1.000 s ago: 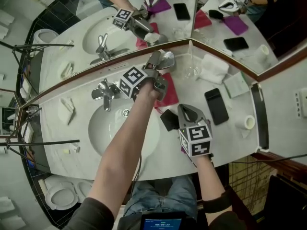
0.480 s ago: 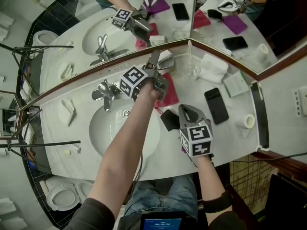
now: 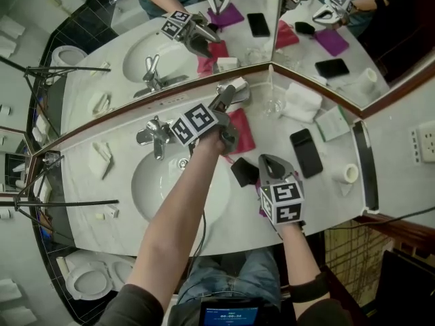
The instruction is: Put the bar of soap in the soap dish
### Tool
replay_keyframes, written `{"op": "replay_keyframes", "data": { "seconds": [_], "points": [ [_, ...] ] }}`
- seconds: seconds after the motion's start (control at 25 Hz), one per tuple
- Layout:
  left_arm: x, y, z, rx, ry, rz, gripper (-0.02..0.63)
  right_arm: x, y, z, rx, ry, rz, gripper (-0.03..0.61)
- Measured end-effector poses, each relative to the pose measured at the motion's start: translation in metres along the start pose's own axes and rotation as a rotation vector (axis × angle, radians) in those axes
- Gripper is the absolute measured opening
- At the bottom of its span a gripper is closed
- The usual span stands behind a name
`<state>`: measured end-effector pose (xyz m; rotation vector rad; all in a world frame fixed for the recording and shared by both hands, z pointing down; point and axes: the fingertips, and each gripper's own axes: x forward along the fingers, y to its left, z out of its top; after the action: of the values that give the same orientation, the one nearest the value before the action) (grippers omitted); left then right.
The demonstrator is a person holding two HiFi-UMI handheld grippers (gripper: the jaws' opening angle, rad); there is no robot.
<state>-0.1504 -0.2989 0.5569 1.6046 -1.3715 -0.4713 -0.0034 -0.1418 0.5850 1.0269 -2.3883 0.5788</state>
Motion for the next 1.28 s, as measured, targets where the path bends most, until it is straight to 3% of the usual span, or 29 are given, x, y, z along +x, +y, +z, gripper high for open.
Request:
{"op": "replay_keyframes", "data": {
  "seconds": [0.28,0.4,0.6,0.88,1.08,1.28],
  "points": [
    [-0.044,-0.033,-0.021,0.359,0.149,0.053,0.006,-0.030,0.004,0.002,-0.019,0.018,-0.043,0.015],
    [-0.067,-0.050,-0.037,0.571,0.248,0.043,0.006,-0.047,-0.001,-0.006,-0.029,0.036,-0.079,0.015],
    [-0.116,-0.079,-0.069,1.044,0.429,0.013,0.006,-0.076,0.002,-0.014,-0.045,0.056,-0.120,0.015],
    [-0.180,-0.074,-0.089,1.540,0.531,0.029,0.006,-0.112,0.022,-0.020,-0.070,0.062,-0.155,0.015],
    [-0.221,-0.053,-0.093,1.832,0.598,0.074,0.006,-0.137,0.029,-0.037,-0.086,0.084,-0.184,0.015],
    [-0.267,-0.065,-0.087,1.924,0.588,0.088,0.006,-0.164,0.027,-0.048,-0.086,0.084,-0.222,0.016]
  ]
}}
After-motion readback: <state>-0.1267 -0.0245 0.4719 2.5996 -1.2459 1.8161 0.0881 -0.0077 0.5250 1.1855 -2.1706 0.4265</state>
